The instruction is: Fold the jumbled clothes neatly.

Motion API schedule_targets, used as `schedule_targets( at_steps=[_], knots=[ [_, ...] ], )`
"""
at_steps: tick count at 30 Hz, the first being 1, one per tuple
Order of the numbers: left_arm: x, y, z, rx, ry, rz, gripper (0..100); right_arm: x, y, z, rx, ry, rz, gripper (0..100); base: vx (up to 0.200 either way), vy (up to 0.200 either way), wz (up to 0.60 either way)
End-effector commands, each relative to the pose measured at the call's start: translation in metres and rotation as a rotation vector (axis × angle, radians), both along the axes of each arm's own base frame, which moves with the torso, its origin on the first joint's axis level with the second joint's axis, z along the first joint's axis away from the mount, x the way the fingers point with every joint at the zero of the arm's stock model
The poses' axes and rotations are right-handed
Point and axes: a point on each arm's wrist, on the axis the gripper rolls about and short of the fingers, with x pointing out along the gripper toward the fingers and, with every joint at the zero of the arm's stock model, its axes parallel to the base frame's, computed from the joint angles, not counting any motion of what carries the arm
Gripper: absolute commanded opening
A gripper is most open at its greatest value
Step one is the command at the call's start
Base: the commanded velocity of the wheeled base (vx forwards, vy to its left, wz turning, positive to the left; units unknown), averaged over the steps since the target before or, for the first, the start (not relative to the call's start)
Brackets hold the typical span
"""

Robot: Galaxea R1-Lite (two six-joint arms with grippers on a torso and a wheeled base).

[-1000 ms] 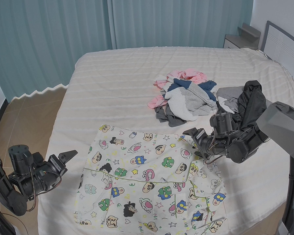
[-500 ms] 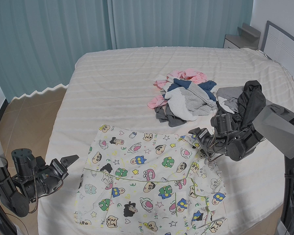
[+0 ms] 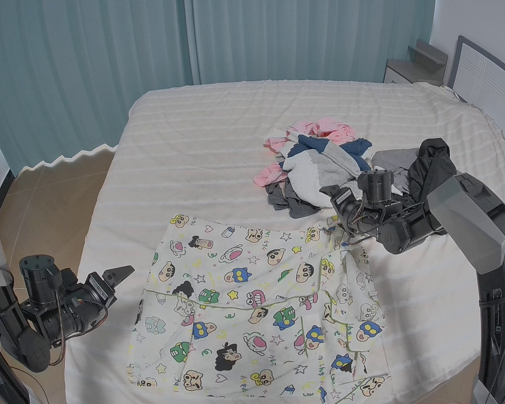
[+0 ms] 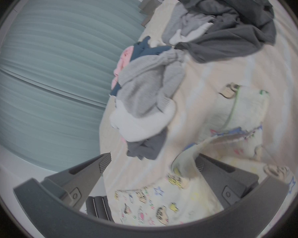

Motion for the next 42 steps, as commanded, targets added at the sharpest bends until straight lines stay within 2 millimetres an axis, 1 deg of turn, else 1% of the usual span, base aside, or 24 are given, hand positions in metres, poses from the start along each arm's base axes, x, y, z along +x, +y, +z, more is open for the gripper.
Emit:
schedule_targets(
  at_steps=[1, 3, 4, 9, 12, 15, 16, 19, 22, 23, 24, 25, 27, 28, 29, 30, 33, 35, 37, 38, 39, 40, 41, 42],
  knots=[
    [0.001, 0.002, -0.002, 0.001, 0.005, 0.008, 100, 0.019, 0.004, 0.019, 0.033, -0.096, 0.002, 100, 0.0, 0.0, 0.0],
    [0.002, 0.002, -0.002, 0.001, 0.005, 0.008, 100, 0.024, 0.0, 0.03, 0.045, -0.131, -0.005, 100, 0.0, 0.0, 0.0],
    [0.002, 0.002, -0.002, 0.001, 0.002, 0.008, 100, 0.025, -0.001, 0.032, 0.047, -0.139, -0.005, 100, 0.0, 0.0, 0.0],
    [0.003, 0.002, -0.004, 0.004, -0.011, 0.014, 100, 0.026, -0.002, 0.034, 0.047, -0.147, -0.01, 100, 0.0, 0.0, 0.0],
    [0.004, 0.002, -0.006, 0.004, -0.011, 0.016, 100, 0.027, -0.011, 0.037, 0.047, -0.148, -0.026, 100, 0.0, 0.0, 0.0],
    [0.004, 0.003, -0.008, 0.006, -0.007, 0.017, 100, 0.023, -0.014, 0.04, 0.04, -0.139, -0.031, 100, 0.0, 0.0, 0.0],
    [0.004, 0.003, -0.009, 0.006, -0.007, 0.013, 100, 0.013, -0.02, 0.043, 0.027, -0.117, -0.033, 100, 0.0, 0.0, 0.0],
    [-0.001, 0.002, -0.01, -0.001, 0.002, -0.008, 100, -0.007, -0.026, 0.046, -0.023, -0.087, -0.014, 100, 0.0, 0.0, 0.0],
    [-0.005, 0.0, -0.011, -0.023, 0.018, -0.069, 100, -0.036, -0.034, 0.05, -0.088, -0.058, 0.014, 100, 0.0, 0.0, 0.0],
    [-0.005, 0.0, -0.011, -0.023, 0.018, -0.069, 100, -0.037, -0.034, 0.051, -0.089, -0.059, 0.015, 100, 0.0, 0.0, 0.0],
    [-0.005, 0.0, -0.012, -0.023, 0.026, -0.078, 100, -0.05, -0.037, 0.054, -0.108, -0.048, 0.023, 100, 0.0, 0.0, 0.0],
    [-0.005, 0.0, -0.014, -0.015, 0.034, -0.081, 100, -0.069, -0.041, 0.056, -0.133, -0.033, 0.035, 100, 0.0, 0.0, 0.0],
    [-0.005, 0.0, -0.02, 0.015, 0.06, -0.098, 100, -0.095, -0.046, 0.057, -0.166, -0.021, 0.054, 100, 0.0, 0.0, 0.0],
    [-0.005, 0.0, -0.024, 0.03, 0.073, -0.107, 100, -0.106, -0.049, 0.056, -0.177, -0.015, 0.06, 100, 0.0, 0.0, 0.0],
    [-0.005, 0.0, -0.024, 0.03, 0.073, -0.107, 100, -0.106, -0.049, 0.056, -0.177, -0.015, 0.06, 100, 0.0, 0.0, 0.0],
    [-0.005, -0.003, -0.031, 0.048, 0.101, -0.125, 100, -0.128, -0.055, 0.054, -0.202, -0.01, 0.071, 100, 0.0, 0.0, 0.0],
    [-0.006, -0.016, -0.035, 0.057, 0.121, -0.175, 100, -0.157, -0.062, 0.051, -0.232, -0.025, 0.082, 100, 0.0, 0.0, 0.0],
    [-0.008, -0.027, -0.037, 0.08, 0.133, -0.196, 100, -0.173, -0.067, 0.049, -0.247, -0.041, 0.089, 100, 0.0, 0.0, 0.0],
    [-0.009, -0.029, -0.038, 0.089, 0.137, -0.2, 100, -0.176, -0.068, 0.048, -0.251, -0.043, 0.089, 100, 0.0, 0.0, 0.0],
    [-0.012, -0.043, -0.046, 0.151, 0.173, -0.199, 100, -0.192, -0.072, 0.047, -0.257, -0.064, 0.09, 100, 0.0, 0.0, 0.0],
    [-0.012, -0.044, -0.048, 0.159, 0.178, -0.198, 100, -0.193, -0.072, 0.047, -0.257, -0.066, 0.09, 100, 0.0, 0.0, 0.0],
    [-0.015, -0.053, -0.055, 0.206, 0.203, -0.197, 100, -0.201, -0.074, 0.047, -0.259, -0.071, 0.089, 100, 0.0, 0.0, 0.0],
    [-0.017, -0.059, -0.06, 0.237, 0.218, -0.201, 100, -0.205, -0.075, 0.047, -0.262, -0.072, 0.09, 100, 0.0, 0.0, 0.0],
    [-0.018, -0.061, -0.061, 0.244, 0.221, -0.203, 100, -0.206, -0.075, 0.046, -0.263, -0.07, 0.091, 100, 0.0, 0.0, 0.0]
  ],
)
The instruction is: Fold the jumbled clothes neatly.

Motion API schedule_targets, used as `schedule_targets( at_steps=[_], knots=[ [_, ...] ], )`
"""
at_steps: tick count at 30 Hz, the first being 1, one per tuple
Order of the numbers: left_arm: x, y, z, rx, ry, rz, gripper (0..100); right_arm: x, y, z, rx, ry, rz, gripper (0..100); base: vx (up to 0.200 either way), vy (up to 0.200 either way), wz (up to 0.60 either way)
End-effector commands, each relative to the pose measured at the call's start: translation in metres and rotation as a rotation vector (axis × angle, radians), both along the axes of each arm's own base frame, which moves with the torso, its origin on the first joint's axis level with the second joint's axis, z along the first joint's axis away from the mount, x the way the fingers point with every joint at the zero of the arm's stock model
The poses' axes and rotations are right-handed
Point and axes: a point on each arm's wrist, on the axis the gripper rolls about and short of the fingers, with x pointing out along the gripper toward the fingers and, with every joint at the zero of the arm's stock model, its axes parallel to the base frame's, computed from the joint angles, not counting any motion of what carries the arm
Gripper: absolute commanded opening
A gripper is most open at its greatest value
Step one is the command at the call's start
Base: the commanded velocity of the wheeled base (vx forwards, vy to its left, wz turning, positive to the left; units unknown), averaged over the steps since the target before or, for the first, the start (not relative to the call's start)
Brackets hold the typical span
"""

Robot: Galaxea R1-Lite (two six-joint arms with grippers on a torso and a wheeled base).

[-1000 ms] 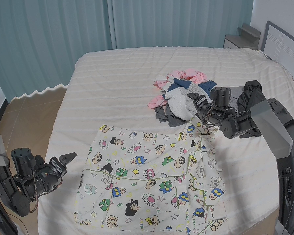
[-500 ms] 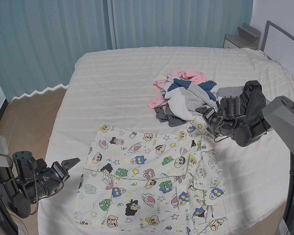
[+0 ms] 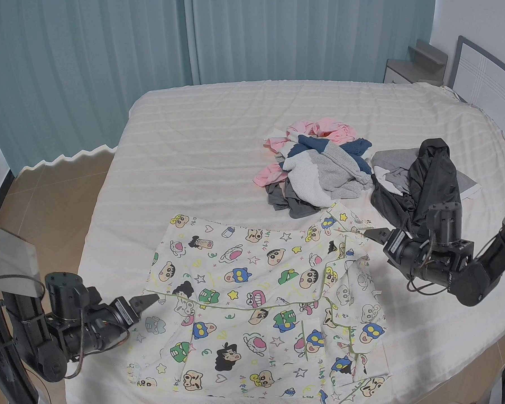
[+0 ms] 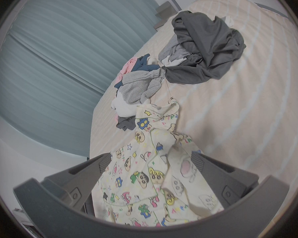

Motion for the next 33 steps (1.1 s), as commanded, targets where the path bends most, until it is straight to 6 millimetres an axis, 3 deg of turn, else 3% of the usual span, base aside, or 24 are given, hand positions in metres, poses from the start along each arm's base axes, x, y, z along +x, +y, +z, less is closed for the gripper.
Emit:
schedule_targets(
  at_steps=[1, 4, 12, 27, 33],
  knots=[
    [-0.017, -0.042, -0.035, 0.183, 0.133, -0.076, 100, -0.053, -0.013, 0.022, -0.017, -0.098, 0.021, 100, 0.0, 0.0, 0.0],
    [-0.02, -0.05, -0.036, 0.213, 0.121, -0.08, 100, -0.057, -0.011, 0.019, -0.021, -0.088, 0.026, 100, 0.0, 0.0, 0.0],
    [-0.016, -0.047, -0.029, 0.179, 0.074, -0.044, 100, -0.066, -0.009, 0.011, -0.03, -0.049, 0.044, 100, 0.0, 0.0, 0.0],
    [-0.017, -0.049, -0.029, 0.161, 0.076, -0.048, 100, -0.078, -0.007, 0.003, -0.041, -0.005, 0.065, 100, -0.2, 0.0, 0.0],
    [-0.018, -0.058, -0.021, 0.07, 0.046, -0.044, 100, -0.079, -0.007, 0.001, -0.043, 0.004, 0.064, 100, 0.0, 0.0, 0.0]
  ],
)
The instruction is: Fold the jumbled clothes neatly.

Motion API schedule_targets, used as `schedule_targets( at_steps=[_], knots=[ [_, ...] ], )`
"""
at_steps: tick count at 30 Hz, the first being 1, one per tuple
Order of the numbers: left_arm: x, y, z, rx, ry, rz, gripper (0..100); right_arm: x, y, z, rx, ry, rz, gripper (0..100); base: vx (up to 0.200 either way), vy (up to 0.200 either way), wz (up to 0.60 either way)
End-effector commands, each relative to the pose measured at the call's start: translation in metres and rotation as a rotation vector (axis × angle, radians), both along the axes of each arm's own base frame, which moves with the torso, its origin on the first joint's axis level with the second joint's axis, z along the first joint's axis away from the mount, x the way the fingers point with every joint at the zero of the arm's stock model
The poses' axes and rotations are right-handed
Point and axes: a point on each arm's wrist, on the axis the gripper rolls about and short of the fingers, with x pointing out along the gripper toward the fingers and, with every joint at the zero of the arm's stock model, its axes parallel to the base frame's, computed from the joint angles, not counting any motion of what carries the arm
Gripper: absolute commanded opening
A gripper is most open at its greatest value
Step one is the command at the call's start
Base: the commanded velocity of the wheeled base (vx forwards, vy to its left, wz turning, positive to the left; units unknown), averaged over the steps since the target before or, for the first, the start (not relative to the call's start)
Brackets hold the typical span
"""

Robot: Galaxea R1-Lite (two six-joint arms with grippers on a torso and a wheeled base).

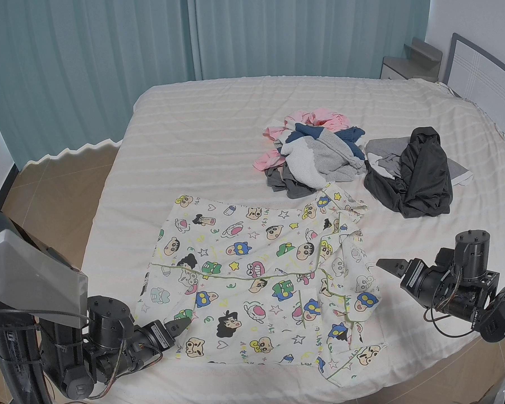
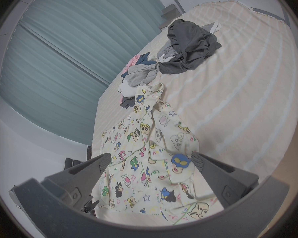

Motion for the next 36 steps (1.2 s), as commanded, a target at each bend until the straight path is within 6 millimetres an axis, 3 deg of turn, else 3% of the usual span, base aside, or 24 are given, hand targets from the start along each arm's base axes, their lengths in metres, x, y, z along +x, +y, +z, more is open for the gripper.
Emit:
schedule_targets(
  at_steps=[1, 7, 26, 36],
  knots=[
    [-0.005, -0.004, 0.004, -0.038, -0.005, -0.009, 100, 0.0, 0.0, -0.002, -0.002, 0.008, 0.001, 100, 0.0, 0.0, 0.0],
    [-0.005, -0.023, 0.004, -0.117, 0.004, -0.015, 100, -0.001, 0.002, -0.002, 0.001, 0.009, 0.008, 100, 0.0, 0.0, 0.0],
    [0.027, -0.023, -0.018, -0.098, -0.018, 0.083, 100, -0.001, 0.004, -0.001, 0.004, 0.004, 0.017, 100, 0.0, 0.0, 0.0],
    [0.038, -0.02, -0.018, -0.108, -0.044, 0.123, 100, 0.002, 0.005, 0.003, 0.026, -0.065, 0.015, 100, 0.0, 0.0, 0.0]
  ],
)
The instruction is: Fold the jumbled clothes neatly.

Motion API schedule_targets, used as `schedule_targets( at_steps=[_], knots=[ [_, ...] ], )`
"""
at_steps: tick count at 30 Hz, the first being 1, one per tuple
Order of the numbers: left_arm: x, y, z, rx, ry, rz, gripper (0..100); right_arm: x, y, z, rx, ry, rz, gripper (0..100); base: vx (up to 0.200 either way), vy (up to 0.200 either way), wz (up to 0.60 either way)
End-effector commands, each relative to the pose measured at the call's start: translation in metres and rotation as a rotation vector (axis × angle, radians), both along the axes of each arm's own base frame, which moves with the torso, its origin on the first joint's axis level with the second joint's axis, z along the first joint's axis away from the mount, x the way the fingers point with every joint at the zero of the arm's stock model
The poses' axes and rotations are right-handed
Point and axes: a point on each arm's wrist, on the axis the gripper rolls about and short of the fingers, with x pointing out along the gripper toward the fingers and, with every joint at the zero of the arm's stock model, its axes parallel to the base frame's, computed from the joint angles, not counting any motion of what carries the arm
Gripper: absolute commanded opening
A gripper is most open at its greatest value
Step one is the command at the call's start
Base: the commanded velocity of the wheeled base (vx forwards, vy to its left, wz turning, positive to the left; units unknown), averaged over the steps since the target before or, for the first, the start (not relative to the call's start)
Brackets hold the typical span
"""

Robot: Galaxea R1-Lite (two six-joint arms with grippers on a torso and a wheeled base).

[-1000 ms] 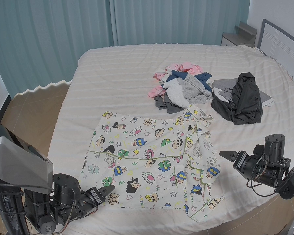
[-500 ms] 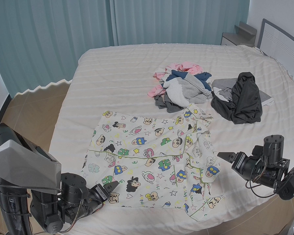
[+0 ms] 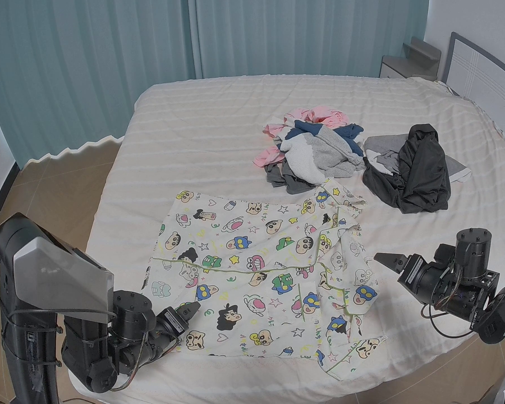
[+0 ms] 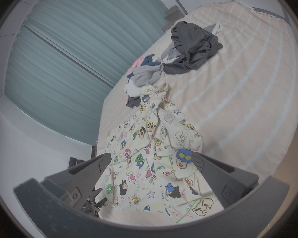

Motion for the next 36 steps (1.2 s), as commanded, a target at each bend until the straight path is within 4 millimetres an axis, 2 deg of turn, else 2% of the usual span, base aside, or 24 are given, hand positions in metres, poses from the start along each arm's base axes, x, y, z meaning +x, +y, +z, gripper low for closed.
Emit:
schedule_targets(
  at_steps=[1, 4, 5, 16, 21, 23, 28, 31, 33, 34, 35, 36],
  knots=[
    [0.005, 0.001, 0.0, -0.012, -0.018, 0.014, 100, 0.0, 0.0, -0.001, 0.006, -0.018, -0.002, 100, 0.0, 0.0, 0.0],
    [0.005, 0.001, 0.0, -0.017, -0.017, 0.015, 100, 0.0, 0.0, -0.001, 0.007, -0.021, -0.002, 100, 0.0, 0.0, 0.0],
    [0.005, 0.001, 0.0, -0.017, -0.017, 0.015, 0, 0.0, 0.0, -0.002, 0.006, -0.018, -0.002, 100, 0.0, 0.0, 0.0],
    [0.006, 0.002, -0.001, -0.016, -0.015, 0.021, 0, -0.001, -0.001, 0.0, 0.01, -0.025, -0.002, 100, 0.0, 0.0, 0.0],
    [0.011, 0.012, 0.005, -0.024, -0.036, 0.058, 0, -0.001, -0.001, 0.0, 0.009, -0.027, -0.003, 100, 0.0, 0.0, 0.0],
    [0.015, 0.019, 0.013, -0.035, -0.068, 0.084, 0, -0.001, -0.001, 0.001, 0.009, -0.028, -0.003, 100, 0.0, 0.0, 0.0],
    [0.028, 0.033, 0.036, -0.079, -0.167, 0.143, 0, -0.001, -0.001, 0.001, 0.01, -0.031, -0.004, 100, 0.0, 0.0, 0.0],
    [0.045, 0.038, 0.048, -0.092, -0.249, 0.174, 0, -0.001, -0.001, 0.001, 0.01, -0.031, -0.004, 100, 0.0, 0.0, 0.0],
    [0.047, 0.039, 0.049, -0.089, -0.258, 0.176, 0, -0.001, -0.001, 0.001, 0.011, -0.031, -0.005, 100, 0.0, 0.0, 0.0],
    [0.058, 0.045, 0.051, -0.071, -0.295, 0.192, 0, -0.002, -0.001, 0.001, 0.011, -0.03, -0.005, 100, 0.0, 0.0, 0.0],
    [0.058, 0.045, 0.051, -0.071, -0.295, 0.192, 0, -0.002, -0.001, 0.001, 0.011, -0.03, -0.005, 100, 0.0, 0.0, 0.0],
    [0.068, 0.051, 0.053, -0.063, -0.323, 0.199, 0, -0.002, -0.002, 0.001, 0.01, -0.028, -0.005, 100, 0.0, 0.0, 0.0]
  ],
)
